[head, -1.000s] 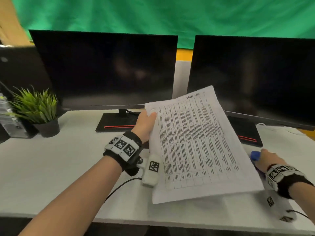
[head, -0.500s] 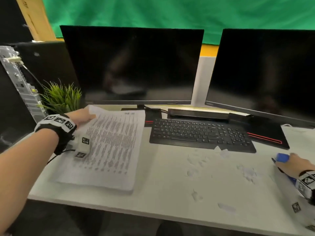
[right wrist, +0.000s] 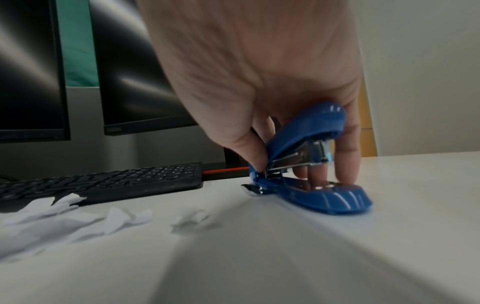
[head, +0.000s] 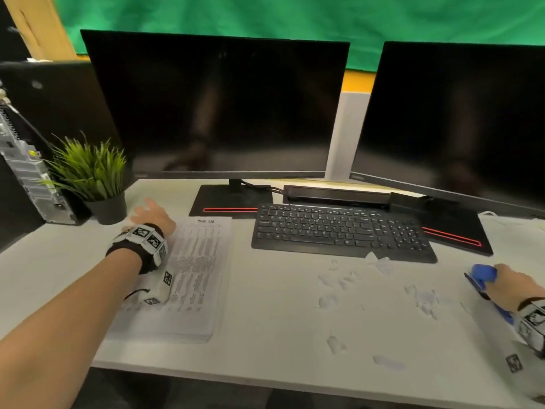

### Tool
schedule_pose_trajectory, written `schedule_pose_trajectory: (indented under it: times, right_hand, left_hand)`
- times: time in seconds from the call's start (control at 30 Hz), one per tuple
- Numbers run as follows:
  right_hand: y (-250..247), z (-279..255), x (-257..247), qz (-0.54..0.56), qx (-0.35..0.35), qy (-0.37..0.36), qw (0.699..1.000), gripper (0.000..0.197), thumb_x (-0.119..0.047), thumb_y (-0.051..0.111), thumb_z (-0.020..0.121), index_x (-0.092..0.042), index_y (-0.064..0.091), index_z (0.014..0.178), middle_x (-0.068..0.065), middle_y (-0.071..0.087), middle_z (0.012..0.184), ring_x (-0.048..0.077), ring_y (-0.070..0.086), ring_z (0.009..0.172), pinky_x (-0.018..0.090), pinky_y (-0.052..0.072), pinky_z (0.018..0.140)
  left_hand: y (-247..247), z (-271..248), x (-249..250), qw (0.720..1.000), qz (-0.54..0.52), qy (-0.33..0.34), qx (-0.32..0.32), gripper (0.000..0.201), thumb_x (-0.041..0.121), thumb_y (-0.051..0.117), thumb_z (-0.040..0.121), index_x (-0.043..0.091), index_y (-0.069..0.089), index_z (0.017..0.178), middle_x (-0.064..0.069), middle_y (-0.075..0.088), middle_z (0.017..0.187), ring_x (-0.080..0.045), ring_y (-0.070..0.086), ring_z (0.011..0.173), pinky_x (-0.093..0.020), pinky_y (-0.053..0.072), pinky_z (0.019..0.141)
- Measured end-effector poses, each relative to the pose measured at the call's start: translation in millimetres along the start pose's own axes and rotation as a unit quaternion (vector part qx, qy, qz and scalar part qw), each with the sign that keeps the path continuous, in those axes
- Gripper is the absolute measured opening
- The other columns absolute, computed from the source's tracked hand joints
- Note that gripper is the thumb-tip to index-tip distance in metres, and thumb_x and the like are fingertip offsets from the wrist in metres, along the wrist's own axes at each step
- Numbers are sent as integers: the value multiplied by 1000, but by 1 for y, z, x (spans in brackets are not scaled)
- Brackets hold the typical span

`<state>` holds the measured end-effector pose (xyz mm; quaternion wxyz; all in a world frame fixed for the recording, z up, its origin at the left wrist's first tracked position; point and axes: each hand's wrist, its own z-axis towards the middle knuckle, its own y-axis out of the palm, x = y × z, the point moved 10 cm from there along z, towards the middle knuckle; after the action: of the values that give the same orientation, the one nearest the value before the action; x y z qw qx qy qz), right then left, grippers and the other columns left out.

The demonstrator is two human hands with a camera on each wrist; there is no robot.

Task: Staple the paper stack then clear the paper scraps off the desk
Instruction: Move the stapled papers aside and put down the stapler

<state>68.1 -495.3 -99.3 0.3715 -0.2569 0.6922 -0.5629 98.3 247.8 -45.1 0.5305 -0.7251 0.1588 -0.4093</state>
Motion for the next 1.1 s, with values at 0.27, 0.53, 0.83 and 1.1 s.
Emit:
schedule_pose_trajectory:
  times: [0.27, 0.53, 0.83, 1.1]
  right_hand:
    - [-18, -47, -76, -47, 21, -156, 986, 47, -1, 48, 90, -2, 43, 137, 21, 43, 140, 35, 46, 127, 40, 36, 106]
    - [1, -26, -94, -18, -78, -132, 988, 45, -11, 35, 99, -1, 32, 143, 17, 29, 153, 30, 30, 141, 36, 23, 115]
    - [21, 10, -113, -108, -116, -209, 965, 57, -16, 40, 96, -12, 21, 149, 15, 24, 156, 34, 35, 138, 41, 33, 110]
    - [29, -57, -72, -157, -142, -188, 959, 45, -17, 39, 98, 3, 34, 138, 19, 39, 145, 31, 42, 133, 35, 33, 109]
  left_hand:
    - [91, -193, 193, 885, -80, 447, -101, 25, 19, 52, 94, 20, 60, 118, -6, 51, 124, -19, 51, 111, -29, 41, 96]
    - [187, -333, 229, 776, 65, 546, -310, 39, 30, 48, 95, 23, 49, 133, -4, 40, 141, -22, 36, 132, -40, 30, 112]
    - [157, -308, 210, 794, 30, 543, -272, 29, 31, 48, 95, 29, 54, 124, 6, 49, 128, -11, 45, 121, -24, 34, 105]
    - [172, -280, 191, 821, 133, 486, -268, 38, 33, 42, 96, 24, 46, 133, -3, 43, 136, -21, 42, 126, -31, 34, 106]
